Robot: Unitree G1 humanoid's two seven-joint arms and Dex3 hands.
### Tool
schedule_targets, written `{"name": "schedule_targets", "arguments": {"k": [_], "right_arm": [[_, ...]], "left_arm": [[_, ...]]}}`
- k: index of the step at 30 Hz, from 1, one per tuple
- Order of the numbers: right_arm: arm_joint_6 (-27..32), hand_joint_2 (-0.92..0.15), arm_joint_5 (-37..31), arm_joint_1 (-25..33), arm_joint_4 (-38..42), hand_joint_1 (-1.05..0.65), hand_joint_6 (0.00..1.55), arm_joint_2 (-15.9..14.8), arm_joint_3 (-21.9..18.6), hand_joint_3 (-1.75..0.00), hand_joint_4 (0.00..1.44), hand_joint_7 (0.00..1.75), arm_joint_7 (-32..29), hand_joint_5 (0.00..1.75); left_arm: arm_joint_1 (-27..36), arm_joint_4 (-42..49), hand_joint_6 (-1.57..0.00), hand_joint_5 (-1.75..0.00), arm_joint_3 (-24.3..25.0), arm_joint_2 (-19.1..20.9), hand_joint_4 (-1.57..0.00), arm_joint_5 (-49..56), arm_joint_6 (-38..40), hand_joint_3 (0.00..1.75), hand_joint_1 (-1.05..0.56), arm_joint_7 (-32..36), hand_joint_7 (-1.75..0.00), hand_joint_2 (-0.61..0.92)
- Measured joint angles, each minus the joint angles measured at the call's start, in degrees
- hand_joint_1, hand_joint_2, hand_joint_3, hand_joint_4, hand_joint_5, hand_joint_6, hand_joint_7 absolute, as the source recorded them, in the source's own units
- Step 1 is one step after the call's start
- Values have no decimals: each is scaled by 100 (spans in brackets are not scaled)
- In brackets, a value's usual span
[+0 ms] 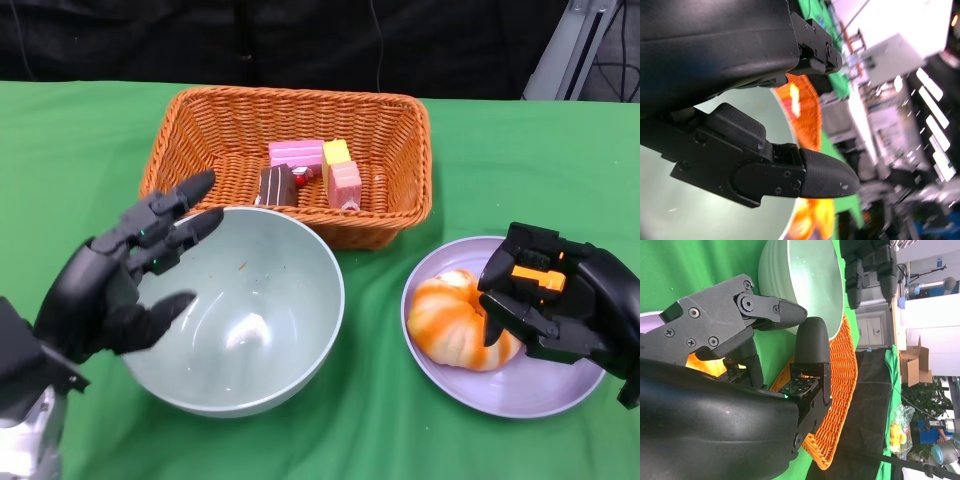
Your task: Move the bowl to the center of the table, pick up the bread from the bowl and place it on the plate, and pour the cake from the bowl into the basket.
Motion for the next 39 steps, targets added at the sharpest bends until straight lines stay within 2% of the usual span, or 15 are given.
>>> {"name": "schedule_targets", "arguments": {"k": [1,3,5,6,7,9,12,14,15,18,20,27,36,39], "right_arm": [[-2,-71,0,-2,0,-35,57,0,-1,-58,63,142,-3,164],[5,-69,0,-1,-6,-27,58,1,-1,-65,62,139,-51,160],[27,-67,14,0,-37,-21,60,8,-8,-74,64,136,-115,157],[28,-66,33,1,-49,-14,64,19,-21,-82,68,132,-155,153],[27,-65,54,1,-60,-10,66,39,-35,-86,70,130,-196,151],[-2,-67,96,3,-65,-5,69,107,-65,-92,73,128,-270,150],[-164,-70,150,13,-65,-1,71,223,-111,-95,76,128,-327,151],[-289,-70,142,16,-67,1,73,256,-121,-98,77,129,-382,153],[-324,-68,136,20,-79,1,72,264,-121,-103,78,131,-415,155],[-383,-64,120,45,-158,1,70,291,-119,-115,78,140,-484,162],[-396,-62,121,58,-199,0,69,321,-118,-120,78,146,-512,167],[-477,-55,-49,153,-502,-5,69,393,-63,-126,82,155,-874,175],[-209,-51,-124,224,-1083,-5,68,390,9,-129,82,157,-1060,175],[-174,-51,-129,234,-1136,-6,67,371,8,-130,81,157,-1059,175]], "left_arm": [[1,-39,-51,-13,137,-109,-59,11,111,14,-54,71,-6,92],[0,-102,-72,-27,359,-300,-81,176,181,16,-23,328,-14,92],[0,-123,-83,-40,528,-439,-90,353,180,20,-13,521,-15,92],[0,-127,-100,-75,617,-506,-91,432,181,28,-9,579,-29,92],[1,-133,-105,-96,678,-558,-89,471,191,31,-9,634,-38,92],[1,-153,-103,-127,799,-635,-89,538,263,37,-8,673,-67,92],[1,-158,-94,-145,894,-656,-87,602,344,43,-4,642,-97,92],[2,-159,-90,-151,930,-656,-86,713,346,49,-3,589,-111,89],[3,-159,-88,-155,949,-655,-86,758,347,59,-2,564,-119,85],[5,-158,-85,-162,989,-650,-87,837,347,82,-1,440,-133,74],[5,-158,-84,-163,1000,-646,-89,888,346,90,-1,319,-138,70],[14,-256,-78,-171,1054,-629,-84,1004,382,108,-4,256,-146,58],[90,-875,-76,-172,1066,-570,-82,1123,786,111,-6,257,-145,56],[141,-1012,-75,-173,1067,-549,-83,1175,942,119,-6,264,-150,53]]}}
